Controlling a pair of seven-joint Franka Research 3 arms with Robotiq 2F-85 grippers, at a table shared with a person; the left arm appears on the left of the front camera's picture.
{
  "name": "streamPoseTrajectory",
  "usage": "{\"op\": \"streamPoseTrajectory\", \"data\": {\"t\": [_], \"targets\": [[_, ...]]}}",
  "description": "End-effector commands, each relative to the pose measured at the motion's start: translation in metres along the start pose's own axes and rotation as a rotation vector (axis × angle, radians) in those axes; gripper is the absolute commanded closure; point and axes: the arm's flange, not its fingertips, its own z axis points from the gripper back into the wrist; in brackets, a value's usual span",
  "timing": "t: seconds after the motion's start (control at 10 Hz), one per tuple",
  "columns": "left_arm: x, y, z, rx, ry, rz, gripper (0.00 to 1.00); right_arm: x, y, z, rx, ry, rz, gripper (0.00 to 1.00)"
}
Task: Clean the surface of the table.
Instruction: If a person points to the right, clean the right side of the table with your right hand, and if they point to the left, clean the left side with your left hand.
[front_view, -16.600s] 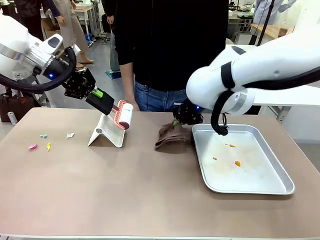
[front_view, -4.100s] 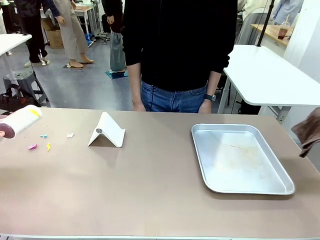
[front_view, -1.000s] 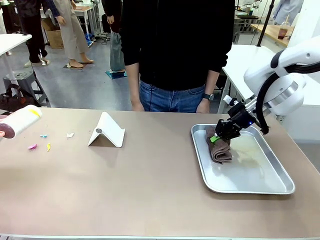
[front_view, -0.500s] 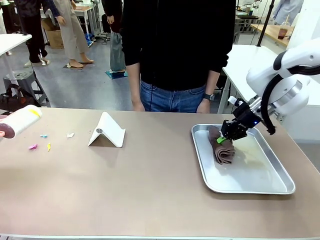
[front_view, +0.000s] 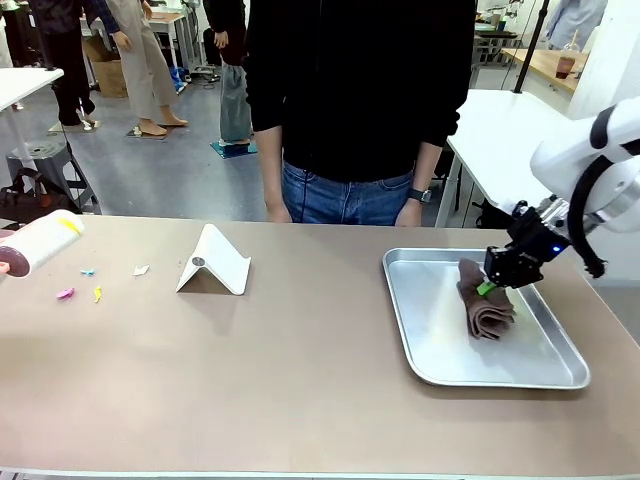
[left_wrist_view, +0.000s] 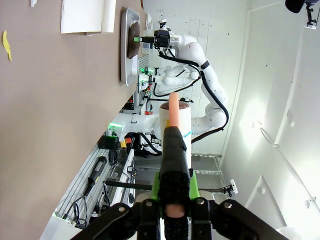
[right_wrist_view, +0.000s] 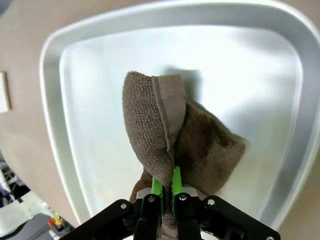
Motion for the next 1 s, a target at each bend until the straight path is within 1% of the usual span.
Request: {"op": "streamPoseTrajectory", "data": {"t": [0.0, 0.3, 0.4, 0.5, 0.6, 0.8, 0.9], "targets": [[-0.006, -0.008, 0.004, -0.005, 0.015, -0.014, 1.0, -0.012, -0.01, 0.008, -0.052, 0.01, -0.068, 0.92], [-0.006, -0.008, 0.004, -0.005, 0.015, -0.014, 1.0, -0.019, -0.022, 0.015, -0.029, 0.009, -0.101, 0.92], [-0.006, -0.008, 0.004, -0.005, 0.015, -0.014, 1.0, -0.024, -0.024, 0.024, 0.017, -0.014, -0.092, 0.92], [-0.006, -0.008, 0.004, -0.005, 0.015, -0.014, 1.0, -0.031, -0.026, 0.038, 0.068, -0.063, -0.081, 0.92], [-0.006, -0.008, 0.004, -0.005, 0.015, -0.014, 1.0, -0.04, -0.032, 0.056, 0.151, -0.135, -0.065, 0.92], [-0.006, -0.008, 0.004, -0.005, 0.015, -0.014, 1.0, -0.07, -0.053, 0.089, 0.384, -0.317, -0.005, 0.92], [-0.006, -0.008, 0.004, -0.005, 0.015, -0.014, 1.0, -0.084, -0.063, 0.101, 0.495, -0.393, 0.034, 0.92]]}}
